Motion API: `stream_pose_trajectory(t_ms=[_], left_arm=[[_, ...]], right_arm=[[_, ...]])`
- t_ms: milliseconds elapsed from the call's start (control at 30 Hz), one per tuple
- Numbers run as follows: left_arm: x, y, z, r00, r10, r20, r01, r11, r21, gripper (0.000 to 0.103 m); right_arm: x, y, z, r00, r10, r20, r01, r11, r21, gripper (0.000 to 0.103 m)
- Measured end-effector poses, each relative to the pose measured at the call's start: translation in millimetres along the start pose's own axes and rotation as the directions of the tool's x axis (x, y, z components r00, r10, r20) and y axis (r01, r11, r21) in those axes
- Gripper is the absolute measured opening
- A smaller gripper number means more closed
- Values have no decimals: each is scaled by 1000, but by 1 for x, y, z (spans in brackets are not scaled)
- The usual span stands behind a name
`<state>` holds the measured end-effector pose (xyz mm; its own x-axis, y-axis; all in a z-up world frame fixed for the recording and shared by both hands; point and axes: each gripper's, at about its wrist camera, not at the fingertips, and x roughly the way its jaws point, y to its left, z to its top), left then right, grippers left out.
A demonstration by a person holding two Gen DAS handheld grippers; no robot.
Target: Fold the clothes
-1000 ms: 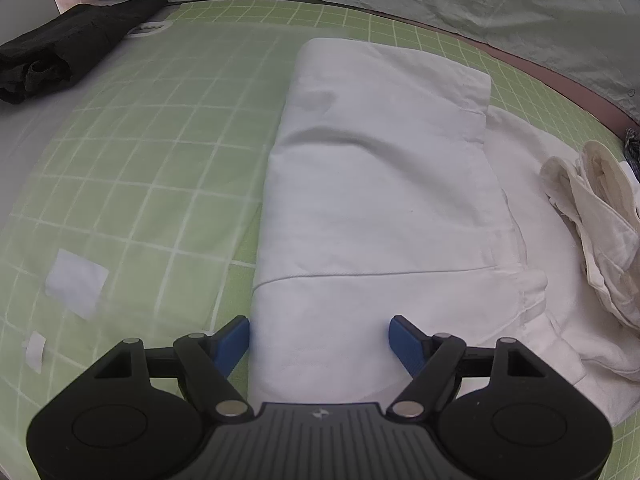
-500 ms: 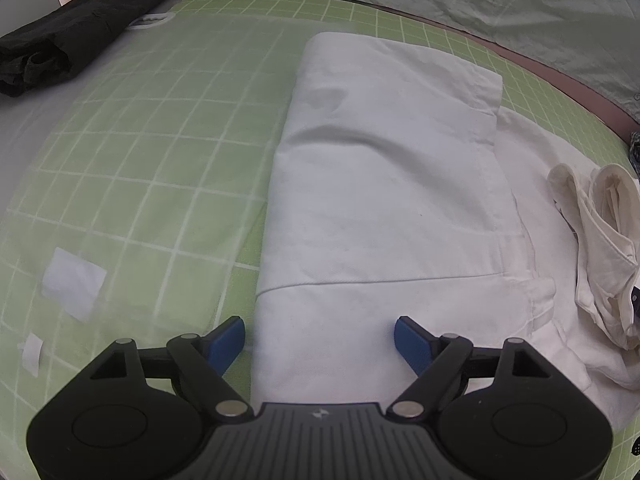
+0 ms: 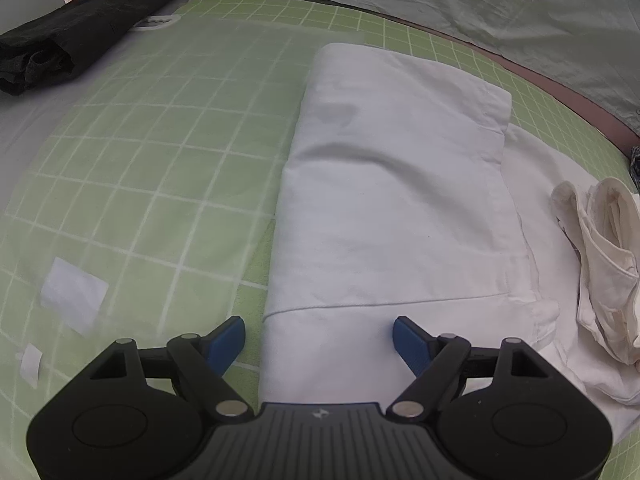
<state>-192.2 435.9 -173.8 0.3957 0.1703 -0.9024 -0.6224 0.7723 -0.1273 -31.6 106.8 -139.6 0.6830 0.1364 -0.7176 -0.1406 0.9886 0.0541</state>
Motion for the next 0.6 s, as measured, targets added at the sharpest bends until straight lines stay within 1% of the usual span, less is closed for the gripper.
stream_pose_trajectory(t_ms=[33,100,133,233,333,400,500,600], left_arm=[[-1,0,0,1000,-2,4,2,1000,7,77],[-2,-2,0,1000,-9,9,9,1000,15,68],[-2,-3,0,1000,-13,10,12,1000,18,67],[-3,-5,0,1000,-12,14,12,1000,27,61],[-6,-5,-1,1000,-14,25,14,1000,22,49],[-9,-2,0,999,-21,31,22,1000,-4,24],[-15,3,1,998,-44,43,46,997,-54,12],[-26,-2,2,996,-64,62,67,997,-36,6]], right_arm=[[-1,-1,-1,1000,-8,0,8,1000,6,92],[-2,-3,-2,1000,-12,1,12,1000,15,92],[-2,-3,-2,1000,-11,1,11,1000,17,92],[-3,-5,-2,1000,-7,3,7,1000,25,92],[-3,-7,-3,1000,-7,4,7,1000,31,92],[-4,-8,-4,1000,-9,3,9,999,34,92],[-4,-10,-6,1000,-20,3,20,999,31,92],[-4,-14,-8,999,-41,0,41,999,34,92]])
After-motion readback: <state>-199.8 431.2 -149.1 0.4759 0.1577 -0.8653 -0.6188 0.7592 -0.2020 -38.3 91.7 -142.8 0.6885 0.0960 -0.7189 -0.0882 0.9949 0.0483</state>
